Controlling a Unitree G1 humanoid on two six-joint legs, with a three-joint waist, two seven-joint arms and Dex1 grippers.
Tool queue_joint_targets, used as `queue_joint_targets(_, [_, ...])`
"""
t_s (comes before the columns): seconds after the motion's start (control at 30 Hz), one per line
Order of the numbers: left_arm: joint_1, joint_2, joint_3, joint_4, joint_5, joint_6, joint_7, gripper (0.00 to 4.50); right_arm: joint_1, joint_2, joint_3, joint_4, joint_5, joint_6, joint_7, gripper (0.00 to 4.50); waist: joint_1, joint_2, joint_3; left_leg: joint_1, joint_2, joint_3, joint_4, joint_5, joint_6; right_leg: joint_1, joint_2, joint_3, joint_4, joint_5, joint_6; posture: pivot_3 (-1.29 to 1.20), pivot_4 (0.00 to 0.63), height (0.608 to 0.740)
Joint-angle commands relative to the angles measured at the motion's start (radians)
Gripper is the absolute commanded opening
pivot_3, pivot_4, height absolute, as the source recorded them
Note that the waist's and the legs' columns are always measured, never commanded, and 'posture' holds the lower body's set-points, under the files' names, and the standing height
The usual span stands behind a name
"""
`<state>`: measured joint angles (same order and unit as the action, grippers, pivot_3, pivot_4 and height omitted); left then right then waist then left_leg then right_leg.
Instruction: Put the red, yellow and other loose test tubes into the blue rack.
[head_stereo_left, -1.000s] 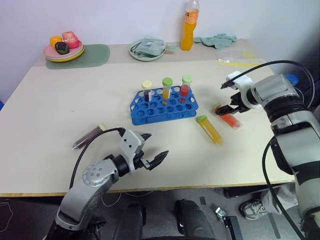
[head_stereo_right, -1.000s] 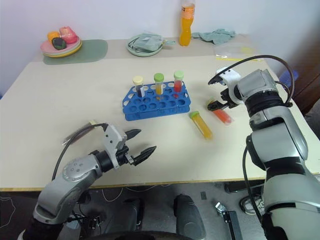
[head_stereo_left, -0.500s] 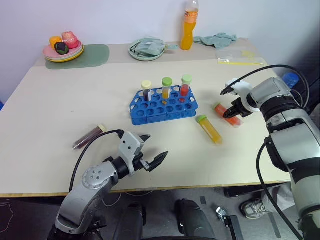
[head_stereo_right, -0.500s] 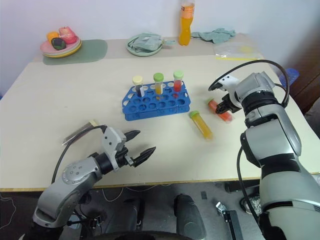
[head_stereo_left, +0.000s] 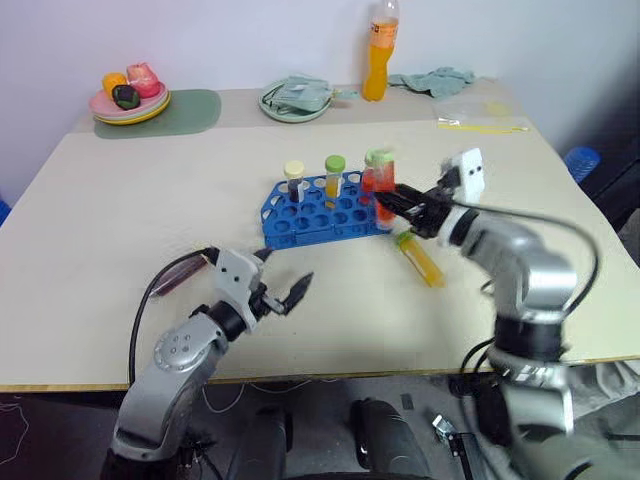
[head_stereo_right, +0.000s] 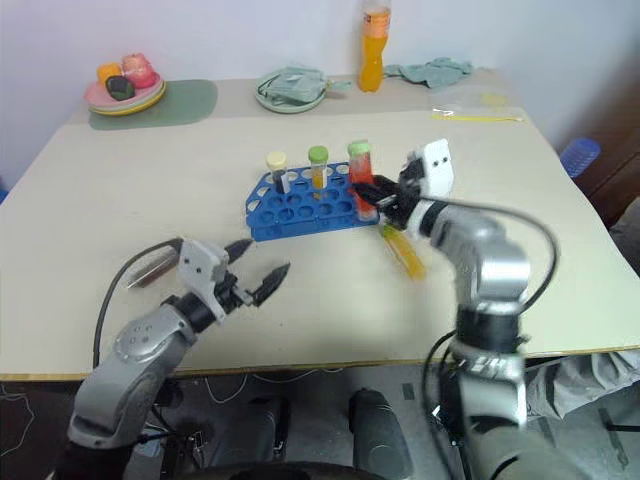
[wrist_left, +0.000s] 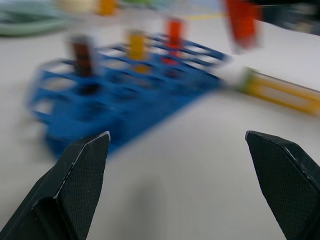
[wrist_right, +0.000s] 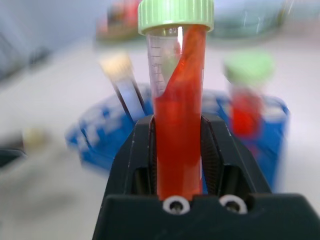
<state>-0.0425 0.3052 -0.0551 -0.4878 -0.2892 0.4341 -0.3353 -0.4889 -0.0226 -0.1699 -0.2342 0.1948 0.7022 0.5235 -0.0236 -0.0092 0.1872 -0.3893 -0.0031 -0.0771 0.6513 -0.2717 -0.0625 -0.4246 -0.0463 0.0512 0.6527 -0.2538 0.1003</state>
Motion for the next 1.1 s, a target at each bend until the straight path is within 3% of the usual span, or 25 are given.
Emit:
queue_joint_targets(0.03, [-0.013, 0.001, 0.011, 0.007, 0.022, -0.053, -0.007, 4.50, -0.005, 0.053, 0.038, 0.006, -0.052, -0.215, -0.140, 0.77, 0.002, 0.000, 0.000, 0.000, 0.000, 0.000, 0.000, 0.000, 0.000, 0.000, 0.000, 0.000, 0.000, 0.000, 0.000, 0.00, 0.150, 0.740])
queue_joint_targets(0.13, [-0.029, -0.008, 0.015, 0.017, 0.021, -0.062, -0.005, 4.50, 0.007, 0.060, 0.092, 0.103, -0.123, -0.395, -0.214, 0.77, 0.007, -0.001, 0.000, -0.001, -0.001, 0.000, 0.000, 0.000, 0.000, 0.000, -0.001, 0.000, -0.002, 0.000, 0.000, 0.00, 0.150, 0.740])
queue_joint_targets(0.3, [-0.023, -0.018, 0.006, -0.010, 0.015, -0.060, -0.010, 4.50, -0.021, 0.060, 0.074, 0.271, -0.134, -0.554, -0.312, 0.77, 0.003, -0.001, 0.000, 0.000, 0.000, 0.000, -0.001, 0.000, 0.000, 0.000, 0.000, 0.000, -0.001, 0.000, 0.000, 0.00, 0.150, 0.740])
queue_joint_targets(1.1, [-0.022, -0.043, -0.026, -0.057, 0.013, -0.035, -0.020, 4.50, -0.060, 0.016, 0.110, 0.616, -0.165, -0.882, -0.396, 0.77, -0.011, -0.001, -0.001, 0.000, 0.000, 0.000, -0.001, 0.000, 0.000, 0.000, 0.000, 0.000, -0.001, 0.000, 0.000, 0.00, 0.150, 0.740])
